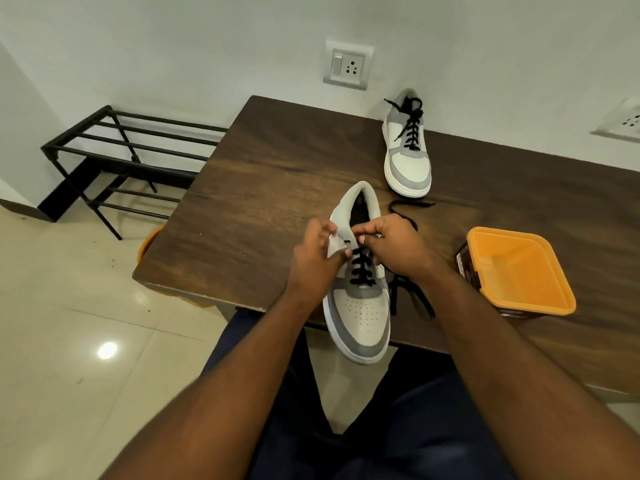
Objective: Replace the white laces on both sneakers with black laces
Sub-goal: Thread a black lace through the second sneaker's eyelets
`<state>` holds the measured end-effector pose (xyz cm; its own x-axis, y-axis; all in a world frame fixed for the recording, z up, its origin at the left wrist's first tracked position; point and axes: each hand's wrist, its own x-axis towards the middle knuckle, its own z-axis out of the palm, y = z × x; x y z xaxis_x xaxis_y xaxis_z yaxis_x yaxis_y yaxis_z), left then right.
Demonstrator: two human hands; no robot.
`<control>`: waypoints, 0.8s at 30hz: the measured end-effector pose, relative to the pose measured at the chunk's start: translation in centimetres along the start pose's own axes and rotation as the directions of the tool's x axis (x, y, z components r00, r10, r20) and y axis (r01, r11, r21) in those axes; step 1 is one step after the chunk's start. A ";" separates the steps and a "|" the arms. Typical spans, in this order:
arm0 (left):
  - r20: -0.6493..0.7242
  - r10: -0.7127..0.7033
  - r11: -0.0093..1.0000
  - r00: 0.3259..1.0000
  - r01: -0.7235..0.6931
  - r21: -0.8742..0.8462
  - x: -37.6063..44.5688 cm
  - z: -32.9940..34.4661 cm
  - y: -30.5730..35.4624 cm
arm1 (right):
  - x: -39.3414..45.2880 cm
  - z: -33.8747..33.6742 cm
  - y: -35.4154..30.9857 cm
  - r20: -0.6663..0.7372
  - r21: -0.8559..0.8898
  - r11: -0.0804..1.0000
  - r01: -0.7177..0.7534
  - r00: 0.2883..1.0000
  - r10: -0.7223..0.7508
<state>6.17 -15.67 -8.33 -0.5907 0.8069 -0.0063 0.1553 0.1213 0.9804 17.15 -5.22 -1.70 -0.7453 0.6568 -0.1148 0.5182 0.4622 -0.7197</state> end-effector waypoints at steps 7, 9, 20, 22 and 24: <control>-0.181 -0.019 0.992 0.983 -0.004 -0.123 -0.8 2.1 -0.6 | -0.3 0.4 -0.1 0.038 0.008 0.998 -0.055 0.998 0.054; -0.199 -0.057 0.995 0.978 0.038 -0.097 -0.4 2.1 -0.4 | -0.4 0.4 0.0 0.019 -0.007 0.999 -0.035 0.999 0.035; -0.652 -0.594 0.777 0.471 0.125 -0.617 2.0 -5.5 -0.5 | -1.6 -0.5 1.1 0.010 -0.209 0.978 0.019 1.000 -0.018; -0.552 -0.729 0.627 0.405 0.069 -0.776 2.3 -8.4 -0.5 | -1.7 -0.4 1.3 0.014 -0.237 0.970 0.049 0.999 -0.047; -0.552 -0.726 0.643 0.411 0.118 -0.757 1.7 -9.5 0.3 | -1.7 -0.4 1.4 -0.046 -0.292 0.952 0.090 0.993 -0.108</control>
<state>-2.34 -19.74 -6.17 -0.7924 -0.0758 -0.6052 -0.5692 -0.2647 0.7784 19.28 -5.43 -2.29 -0.7770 0.6294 -0.0048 0.5487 0.6736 -0.4952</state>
